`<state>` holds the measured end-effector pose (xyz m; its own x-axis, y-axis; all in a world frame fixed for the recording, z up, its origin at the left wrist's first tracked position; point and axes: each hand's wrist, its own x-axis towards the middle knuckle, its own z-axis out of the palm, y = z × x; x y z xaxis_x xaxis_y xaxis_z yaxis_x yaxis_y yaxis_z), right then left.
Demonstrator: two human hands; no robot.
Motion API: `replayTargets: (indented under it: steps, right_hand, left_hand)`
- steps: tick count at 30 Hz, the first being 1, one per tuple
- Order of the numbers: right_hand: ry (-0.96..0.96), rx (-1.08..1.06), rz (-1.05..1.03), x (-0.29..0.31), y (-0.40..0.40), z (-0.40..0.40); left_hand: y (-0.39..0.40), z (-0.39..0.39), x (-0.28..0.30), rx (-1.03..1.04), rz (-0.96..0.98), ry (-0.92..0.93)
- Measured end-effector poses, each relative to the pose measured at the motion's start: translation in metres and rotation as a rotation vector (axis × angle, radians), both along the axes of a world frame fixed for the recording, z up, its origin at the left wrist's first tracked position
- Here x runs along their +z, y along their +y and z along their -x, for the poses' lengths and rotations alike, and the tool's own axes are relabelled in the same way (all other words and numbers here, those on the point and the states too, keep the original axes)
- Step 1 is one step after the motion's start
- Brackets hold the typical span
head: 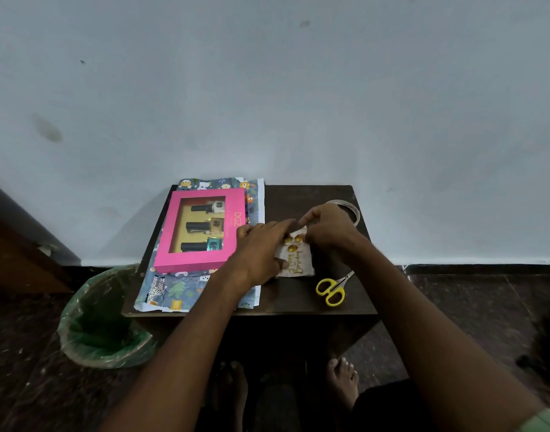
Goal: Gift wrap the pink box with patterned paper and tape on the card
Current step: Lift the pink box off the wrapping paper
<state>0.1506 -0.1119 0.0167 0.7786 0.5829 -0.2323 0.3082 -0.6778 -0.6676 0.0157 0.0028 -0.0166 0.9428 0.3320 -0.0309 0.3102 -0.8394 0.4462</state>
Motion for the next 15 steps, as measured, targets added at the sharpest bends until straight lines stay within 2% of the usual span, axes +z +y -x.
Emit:
replayTargets:
  steps: [8, 10, 13, 15]
  right_hand:
    - [-0.062, -0.099, 0.017, 0.006, -0.019, -0.024]
    - [-0.019, -0.135, -0.01, 0.005, -0.026, -0.031]
    - [0.113, -0.25, -0.158, 0.001, -0.037, -0.042]
    - [0.218, -0.327, -0.274, 0.001, -0.041, -0.045]
  left_hand:
    - [-0.009, -0.006, -0.004, -0.069, -0.019, -0.056]
    - [-0.012, -0.009, -0.007, -0.102, -0.04, -0.052]
    - [-0.018, -0.017, -0.007, -0.082, -0.014, -0.102]
    - [-0.023, -0.023, -0.004, 0.006, 0.125, -0.178]
